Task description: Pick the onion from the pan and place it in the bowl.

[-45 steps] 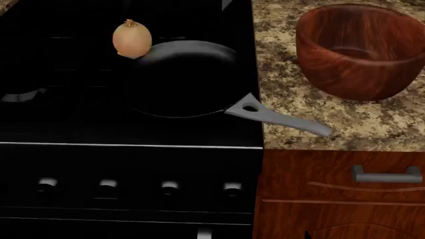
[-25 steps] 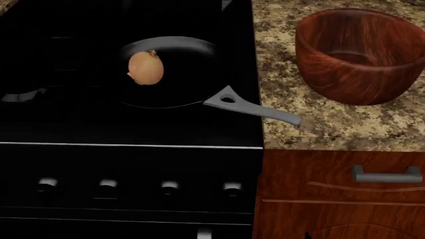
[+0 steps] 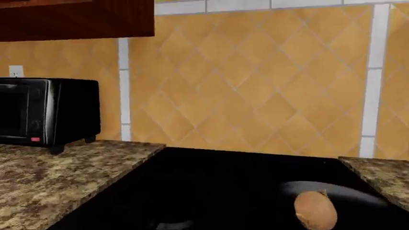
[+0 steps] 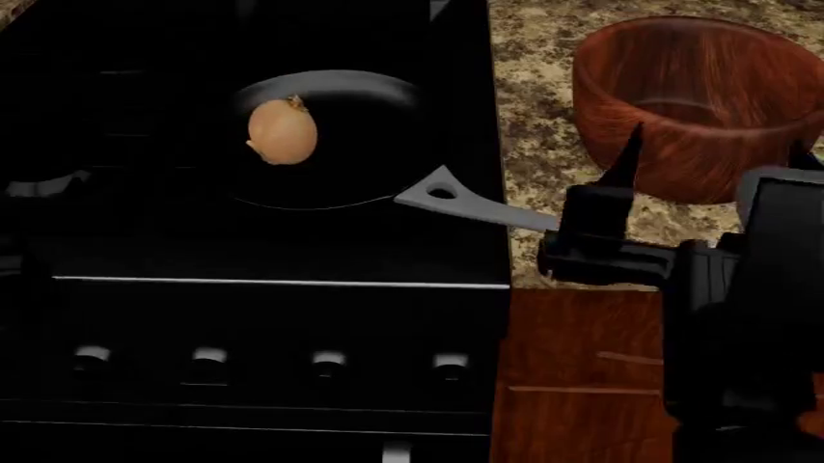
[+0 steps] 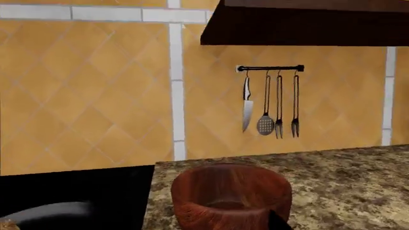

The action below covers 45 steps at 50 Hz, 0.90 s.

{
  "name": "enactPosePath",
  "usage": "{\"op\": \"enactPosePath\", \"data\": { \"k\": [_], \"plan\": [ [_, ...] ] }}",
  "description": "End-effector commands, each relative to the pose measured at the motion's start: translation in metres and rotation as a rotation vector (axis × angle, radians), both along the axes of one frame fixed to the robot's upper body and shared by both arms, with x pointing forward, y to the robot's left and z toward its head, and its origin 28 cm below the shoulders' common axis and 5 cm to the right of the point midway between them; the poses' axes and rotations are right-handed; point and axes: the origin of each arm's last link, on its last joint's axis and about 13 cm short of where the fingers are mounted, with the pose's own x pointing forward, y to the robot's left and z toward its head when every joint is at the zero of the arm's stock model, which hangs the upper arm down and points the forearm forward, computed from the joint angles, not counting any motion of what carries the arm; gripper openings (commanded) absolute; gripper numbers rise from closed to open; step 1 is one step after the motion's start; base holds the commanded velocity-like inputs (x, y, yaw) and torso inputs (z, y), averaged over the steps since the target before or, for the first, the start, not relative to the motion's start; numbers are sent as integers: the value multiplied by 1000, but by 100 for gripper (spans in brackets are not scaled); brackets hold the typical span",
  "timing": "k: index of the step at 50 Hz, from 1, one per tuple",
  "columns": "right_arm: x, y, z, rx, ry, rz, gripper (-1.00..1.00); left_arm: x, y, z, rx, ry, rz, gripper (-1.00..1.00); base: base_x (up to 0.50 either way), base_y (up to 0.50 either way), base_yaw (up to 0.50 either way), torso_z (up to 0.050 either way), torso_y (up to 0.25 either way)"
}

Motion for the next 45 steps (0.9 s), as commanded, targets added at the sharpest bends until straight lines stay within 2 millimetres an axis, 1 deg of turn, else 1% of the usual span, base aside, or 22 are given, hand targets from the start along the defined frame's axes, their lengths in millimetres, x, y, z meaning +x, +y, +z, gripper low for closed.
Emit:
{"op": "enactPosePath", "data": {
  "k": [1, 2, 3, 5, 7, 9, 13, 23, 36, 41, 45],
  "plan": [
    [-54, -8, 151, -34, -303, -224, 100, -42, 15, 127, 134, -269, 309, 100, 0, 0, 0, 0, 0],
    [-62, -2, 155, -21, -300, -222, 100, -46, 10, 136, 151, -288, 303, 100, 0, 0, 0, 0, 0],
    [-70, 4, 160, -15, -282, -169, 100, -53, 6, 146, 173, -299, 239, 100, 0, 0, 0, 0, 0],
    [-88, 9, 159, -82, -204, 88, 100, -67, -1, 151, 230, -251, 37, 100, 0, 0, 0, 0, 0],
    [-87, 8, 167, -78, -196, 89, 100, -70, 0, 162, 222, -249, 9, 100, 0, 0, 0, 0, 0],
    [-83, 5, 177, -58, -188, 79, 100, -66, 2, 170, 241, -241, 32, 100, 0, 0, 0, 0, 0],
    [-74, -1, 188, -29, -189, 68, 100, -65, 6, 180, 233, -247, 53, 100, 0, 0, 0, 0, 0],
    [-63, -1, 189, -29, -192, 85, 100, -58, 12, 185, 194, -263, 105, 100, 0, 0, 0, 0, 0],
    [-55, -3, 182, 12, -160, 117, 100, -49, 10, 182, 201, -258, 108, 100, 0, 0, 0, 0, 0],
    [-53, -4, 179, 21, -144, 130, 100, -49, 10, 183, 201, -262, 114, 100, 350, 0, 0, 0, 0],
    [-55, -3, 181, 24, -146, 138, 100, -50, 11, 184, 200, -266, 119, 100, 436, 0, 0, 0, 0]
  ]
}}
